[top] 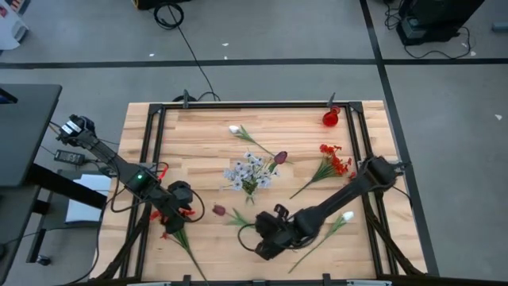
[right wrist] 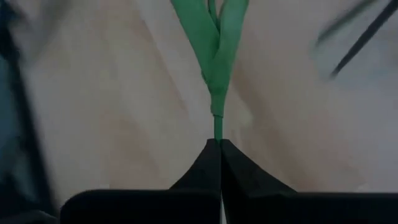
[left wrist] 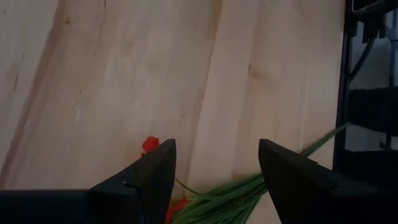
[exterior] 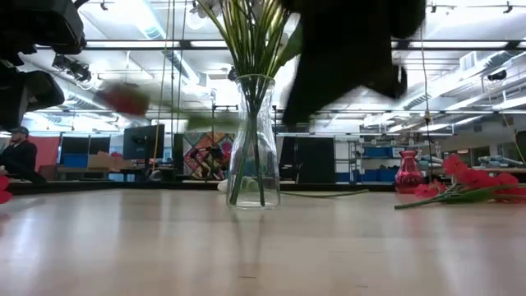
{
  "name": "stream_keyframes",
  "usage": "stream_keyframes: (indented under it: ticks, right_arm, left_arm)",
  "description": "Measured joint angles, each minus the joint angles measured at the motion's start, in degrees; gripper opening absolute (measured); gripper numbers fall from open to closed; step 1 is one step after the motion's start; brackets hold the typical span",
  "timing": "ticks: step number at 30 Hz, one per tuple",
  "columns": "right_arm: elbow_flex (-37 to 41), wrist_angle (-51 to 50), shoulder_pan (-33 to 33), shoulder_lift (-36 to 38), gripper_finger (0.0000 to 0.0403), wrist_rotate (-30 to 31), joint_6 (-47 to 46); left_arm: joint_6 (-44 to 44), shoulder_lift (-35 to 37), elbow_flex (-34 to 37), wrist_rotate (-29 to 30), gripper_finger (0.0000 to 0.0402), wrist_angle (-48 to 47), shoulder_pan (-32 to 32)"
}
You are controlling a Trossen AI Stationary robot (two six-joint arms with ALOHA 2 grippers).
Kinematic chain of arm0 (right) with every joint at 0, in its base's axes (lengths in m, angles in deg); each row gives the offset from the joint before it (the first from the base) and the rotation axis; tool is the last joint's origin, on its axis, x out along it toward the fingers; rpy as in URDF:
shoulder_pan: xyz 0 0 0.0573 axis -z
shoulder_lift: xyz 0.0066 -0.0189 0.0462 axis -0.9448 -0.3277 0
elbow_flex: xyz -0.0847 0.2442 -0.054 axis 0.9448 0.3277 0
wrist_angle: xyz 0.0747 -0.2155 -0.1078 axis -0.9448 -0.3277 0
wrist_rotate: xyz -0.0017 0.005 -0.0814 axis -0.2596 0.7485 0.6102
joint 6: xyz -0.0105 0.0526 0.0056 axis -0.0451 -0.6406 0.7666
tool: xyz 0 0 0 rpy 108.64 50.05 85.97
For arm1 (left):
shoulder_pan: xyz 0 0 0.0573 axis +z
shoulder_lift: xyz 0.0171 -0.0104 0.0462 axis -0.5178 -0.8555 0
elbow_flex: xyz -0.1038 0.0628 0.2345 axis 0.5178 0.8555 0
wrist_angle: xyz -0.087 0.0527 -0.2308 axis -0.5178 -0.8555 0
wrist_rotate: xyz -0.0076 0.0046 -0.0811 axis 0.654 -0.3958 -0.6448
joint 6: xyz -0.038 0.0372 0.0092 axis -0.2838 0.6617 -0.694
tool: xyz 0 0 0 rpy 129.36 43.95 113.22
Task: Sort flowers into vase by color
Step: Put the dark red tulip into the transparent vase
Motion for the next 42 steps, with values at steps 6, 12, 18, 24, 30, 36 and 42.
stream_keyframes:
  ticks: [6,12,18,24,30,36,42]
  right_arm:
    - [0.03,3.89,-2.14,4.07,0.0002,11.92,-2.54]
    - [0.03,18.1,-3.3,5.78,0.0001,17.22,6.48]
    - [0.01,36.15,-2.86,5.95,0.0,15.8,19.22]
    - [0.0,43.41,-0.78,5.95,0.0,14.09,24.42]
    - [-0.02,45.08,1.7,5.95,0.0,7.49,25.83]
    - [-0.02,46.9,3.78,5.95,0.0,0.8,27.08]
    - [-0.02,52.62,5.92,5.95,0.0001,-7.35,28.36]
  left_arm:
    - [-0.89,0.0,0.0,4.99,0.0218,7.44,0.02]
    - [8.74,-0.02,0.0,5.04,0.0199,31.16,-2.23]
    - [15.96,-0.02,0.0,11.79,0.0199,45.48,-5.06]
    - [25.66,-0.18,0.0,16.31,0.0214,56.48,-6.1]
    - [31.8,-0.17,-0.02,18.27,0.0217,62.47,-5.67]
    - [32.32,-0.24,-0.11,18.53,0.0205,62.68,-5.02]
    - [33.66,-1.94,-0.17,17.14,0.0182,65.63,-4.68]
